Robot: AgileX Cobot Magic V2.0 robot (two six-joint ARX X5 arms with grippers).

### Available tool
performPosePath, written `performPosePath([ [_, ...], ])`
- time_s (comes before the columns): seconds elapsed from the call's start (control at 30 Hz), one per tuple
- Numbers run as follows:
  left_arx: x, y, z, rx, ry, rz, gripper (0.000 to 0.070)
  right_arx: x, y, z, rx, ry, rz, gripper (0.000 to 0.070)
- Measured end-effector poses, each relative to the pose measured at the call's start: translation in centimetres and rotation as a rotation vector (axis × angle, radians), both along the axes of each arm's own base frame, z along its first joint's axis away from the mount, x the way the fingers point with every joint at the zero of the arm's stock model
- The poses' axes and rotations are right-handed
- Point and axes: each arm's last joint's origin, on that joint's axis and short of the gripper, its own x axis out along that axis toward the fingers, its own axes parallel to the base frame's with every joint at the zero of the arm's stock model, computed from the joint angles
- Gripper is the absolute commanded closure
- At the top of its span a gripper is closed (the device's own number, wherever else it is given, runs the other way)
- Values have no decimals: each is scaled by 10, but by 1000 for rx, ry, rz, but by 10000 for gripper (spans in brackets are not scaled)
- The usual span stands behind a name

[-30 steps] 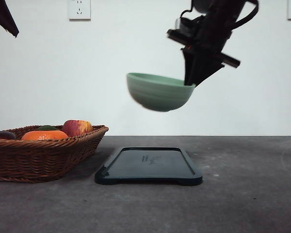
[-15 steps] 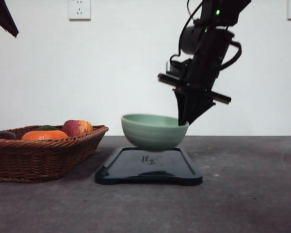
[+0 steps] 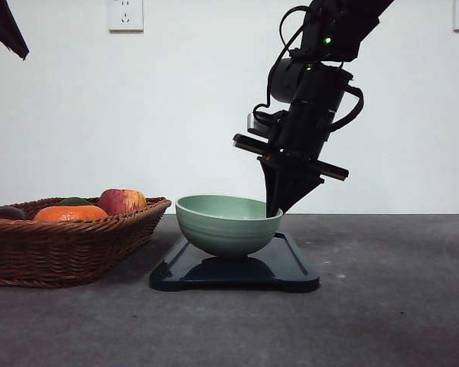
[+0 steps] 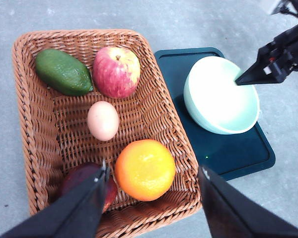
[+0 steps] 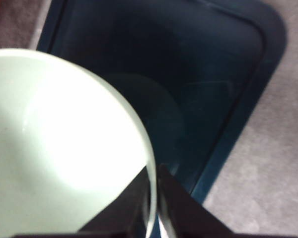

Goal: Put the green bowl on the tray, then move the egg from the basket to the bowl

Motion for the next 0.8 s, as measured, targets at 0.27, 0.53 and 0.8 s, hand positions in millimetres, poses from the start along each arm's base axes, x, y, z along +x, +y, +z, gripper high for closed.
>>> performPosePath([
  [0.27, -1, 0, -1, 1, 9, 0, 339, 0, 0, 0, 0, 4, 2, 529],
  [0.53, -1, 0, -1, 2, 12, 0, 339, -6, -3, 11, -20, 46, 0, 529],
  [0.8, -1, 0, -1, 2, 16, 0, 339, -36, -18, 87, 3, -163, -11, 529],
])
